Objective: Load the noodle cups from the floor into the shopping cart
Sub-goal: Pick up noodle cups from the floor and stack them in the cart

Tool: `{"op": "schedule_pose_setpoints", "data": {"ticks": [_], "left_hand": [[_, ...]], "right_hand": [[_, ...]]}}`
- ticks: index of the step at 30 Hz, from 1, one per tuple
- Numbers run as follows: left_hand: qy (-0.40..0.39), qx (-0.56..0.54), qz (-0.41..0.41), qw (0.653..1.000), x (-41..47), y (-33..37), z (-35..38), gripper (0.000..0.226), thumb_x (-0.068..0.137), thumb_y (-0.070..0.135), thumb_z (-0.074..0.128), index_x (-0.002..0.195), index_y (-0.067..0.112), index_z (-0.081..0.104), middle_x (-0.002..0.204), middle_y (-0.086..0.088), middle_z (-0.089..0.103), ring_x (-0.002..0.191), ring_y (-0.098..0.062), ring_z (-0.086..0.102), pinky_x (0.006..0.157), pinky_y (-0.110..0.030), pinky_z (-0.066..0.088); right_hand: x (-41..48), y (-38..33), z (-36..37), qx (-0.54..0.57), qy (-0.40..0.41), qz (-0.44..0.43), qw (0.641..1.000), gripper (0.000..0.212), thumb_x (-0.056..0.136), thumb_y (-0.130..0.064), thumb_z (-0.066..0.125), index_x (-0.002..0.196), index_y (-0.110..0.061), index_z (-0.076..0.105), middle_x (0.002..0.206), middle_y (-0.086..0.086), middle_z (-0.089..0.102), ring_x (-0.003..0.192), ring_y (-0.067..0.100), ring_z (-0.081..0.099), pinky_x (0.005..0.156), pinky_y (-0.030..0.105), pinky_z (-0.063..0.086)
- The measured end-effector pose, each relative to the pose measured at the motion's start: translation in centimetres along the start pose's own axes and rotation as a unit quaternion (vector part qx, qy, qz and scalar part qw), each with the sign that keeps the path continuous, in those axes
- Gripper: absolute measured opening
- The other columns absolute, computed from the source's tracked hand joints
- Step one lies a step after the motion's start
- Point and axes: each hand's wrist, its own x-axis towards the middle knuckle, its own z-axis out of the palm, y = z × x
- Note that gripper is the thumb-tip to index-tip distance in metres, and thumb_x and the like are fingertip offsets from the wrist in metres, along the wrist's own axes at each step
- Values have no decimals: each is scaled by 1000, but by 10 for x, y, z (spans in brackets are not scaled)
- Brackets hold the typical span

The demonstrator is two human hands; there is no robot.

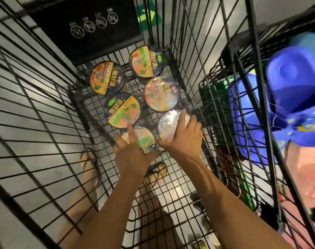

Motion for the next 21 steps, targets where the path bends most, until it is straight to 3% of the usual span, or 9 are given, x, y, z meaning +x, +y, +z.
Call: {"op": "schedule_pose_setpoints", "data": {"ticks": [5, 9, 15, 18, 21], "left_hand": [[-24, -8, 16, 1000, -5, -1, -5, 130, 58, 79, 66, 151, 33, -13, 157, -22, -1, 139, -43, 15, 103, -51, 36], [-72, 7, 19, 997, -6, 0, -32, 129, 62, 78, 66, 150, 34, -17, 158, -20, -11, 145, -41, 4, 112, -52, 25], [-75, 84, 149, 982, -20, 3, -83, 99, 83, 66, 55, 153, 16, 7, 156, -27, 11, 142, -43, 17, 115, -49, 21], [-73, 185, 288, 937, -35, 2, -108, 83, 86, 64, 49, 149, 14, 25, 152, -19, 30, 136, -38, 32, 109, -48, 33], [-106, 267, 392, 874, -57, -2, -134, 83, 85, 65, 49, 149, 19, 25, 153, -16, 28, 139, -35, 29, 110, -45, 34]], "right_hand": [[-4, 3, -9, -46, -37, -12, 998, 131, 63, -85, 56, 152, -15, -10, 156, 25, 7, 136, 39, 23, 110, 45, 24], [-19, 3, -34, -6, -88, 18, 996, 128, 66, -82, 58, 153, -17, -10, 158, 23, 0, 142, 39, 14, 114, 46, 19], [-93, -2, -66, 42, -59, 102, 992, 101, 83, -69, 52, 153, -14, 2, 154, 20, 20, 142, 36, 18, 114, 46, 21], [-147, -17, -71, 70, -73, 180, 979, 98, 87, -65, 50, 154, -16, -2, 155, 20, 20, 142, 36, 19, 112, 49, 24], [-207, -38, -68, 123, -73, 254, 957, 97, 87, -67, 48, 154, -19, -4, 158, 20, 13, 144, 37, 15, 114, 51, 19]]}}
